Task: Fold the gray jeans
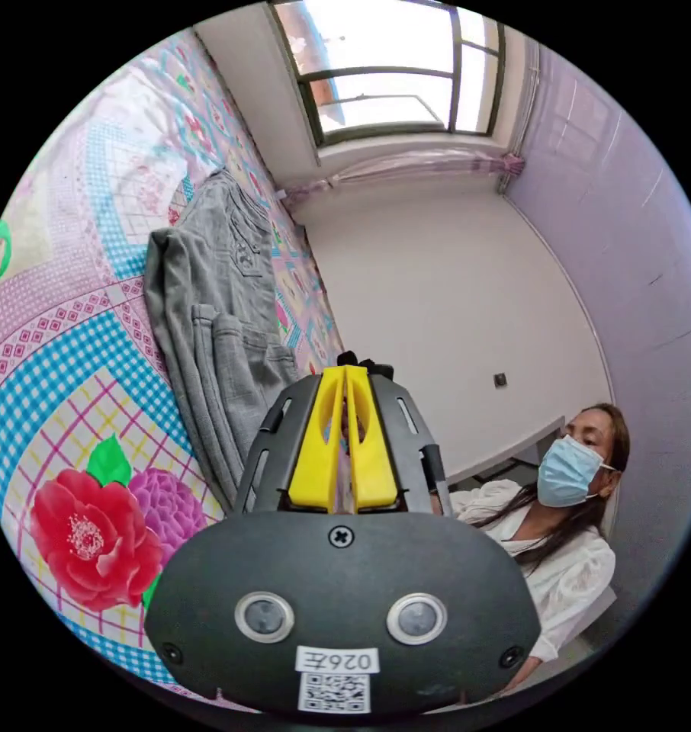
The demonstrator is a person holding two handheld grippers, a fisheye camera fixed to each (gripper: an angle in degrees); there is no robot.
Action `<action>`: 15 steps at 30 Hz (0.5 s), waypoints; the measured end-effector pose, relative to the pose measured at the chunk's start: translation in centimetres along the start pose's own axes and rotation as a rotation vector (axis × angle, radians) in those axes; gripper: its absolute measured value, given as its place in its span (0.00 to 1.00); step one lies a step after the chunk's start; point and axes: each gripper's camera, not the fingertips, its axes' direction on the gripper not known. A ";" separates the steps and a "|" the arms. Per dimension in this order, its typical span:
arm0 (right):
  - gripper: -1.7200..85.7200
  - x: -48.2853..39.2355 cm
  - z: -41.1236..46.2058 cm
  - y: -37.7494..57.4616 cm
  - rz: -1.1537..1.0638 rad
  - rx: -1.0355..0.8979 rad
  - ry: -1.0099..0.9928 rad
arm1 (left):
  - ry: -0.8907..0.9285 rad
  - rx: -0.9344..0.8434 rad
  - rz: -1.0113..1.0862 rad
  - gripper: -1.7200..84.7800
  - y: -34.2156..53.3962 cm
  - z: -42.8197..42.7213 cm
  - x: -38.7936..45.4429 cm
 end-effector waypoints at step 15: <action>0.01 -12.7 6.4 13.0 -0.408 0.090 0.517 | -0.410 -0.007 0.259 0.01 11.3 7.8 5.7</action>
